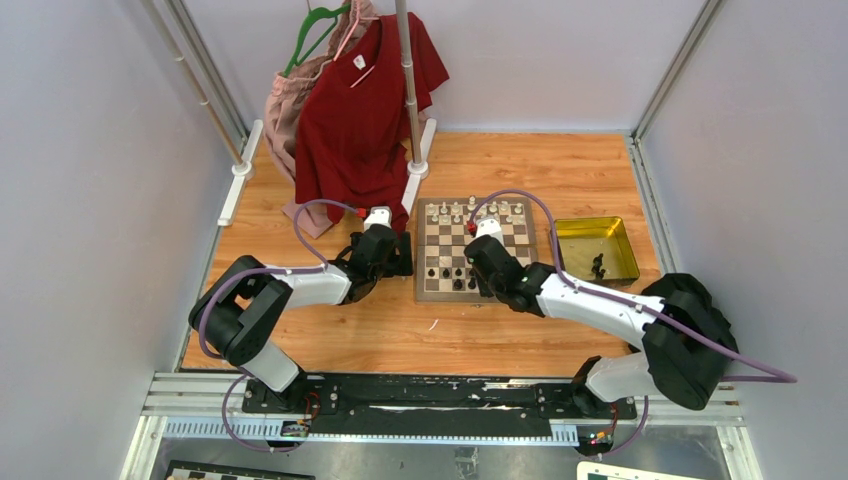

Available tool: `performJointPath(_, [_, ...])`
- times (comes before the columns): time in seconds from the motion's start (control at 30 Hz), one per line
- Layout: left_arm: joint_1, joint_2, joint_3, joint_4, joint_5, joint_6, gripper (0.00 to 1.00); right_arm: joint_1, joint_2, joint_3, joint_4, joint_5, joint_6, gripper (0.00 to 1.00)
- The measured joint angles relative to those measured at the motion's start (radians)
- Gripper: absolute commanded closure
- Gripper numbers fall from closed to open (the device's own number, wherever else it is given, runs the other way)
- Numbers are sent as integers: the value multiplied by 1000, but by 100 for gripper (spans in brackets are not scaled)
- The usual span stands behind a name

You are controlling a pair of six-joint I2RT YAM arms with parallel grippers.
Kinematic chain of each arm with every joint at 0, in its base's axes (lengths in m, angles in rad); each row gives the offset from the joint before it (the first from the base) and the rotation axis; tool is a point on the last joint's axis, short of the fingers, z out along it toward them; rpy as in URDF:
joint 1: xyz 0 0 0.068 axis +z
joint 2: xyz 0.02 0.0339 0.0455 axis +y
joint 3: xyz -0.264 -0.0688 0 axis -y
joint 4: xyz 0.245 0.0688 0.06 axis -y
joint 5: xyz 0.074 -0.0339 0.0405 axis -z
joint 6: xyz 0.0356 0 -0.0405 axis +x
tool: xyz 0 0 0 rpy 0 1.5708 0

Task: Set up the chess pieces on the board
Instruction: Place the chess piece on the chessboard.

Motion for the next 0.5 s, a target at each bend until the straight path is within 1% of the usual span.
performJointPath(0.07, [0, 0, 0, 0, 0, 0, 7, 0, 0, 0, 0, 1, 0, 89])
performJointPath(0.17, [0, 0, 0, 0, 0, 0, 7, 0, -2, 0, -2, 2, 0, 76])
performJointPath(0.23, [0, 0, 0, 0, 0, 0, 7, 0, -6, 0, -1, 1, 0, 70])
performJointPath(0.4, [0, 0, 0, 0, 0, 0, 7, 0, -13, 0, -2, 0, -6, 64])
performJointPath(0.5, [0, 0, 0, 0, 0, 0, 7, 0, -14, 0, -2, 0, -7, 63])
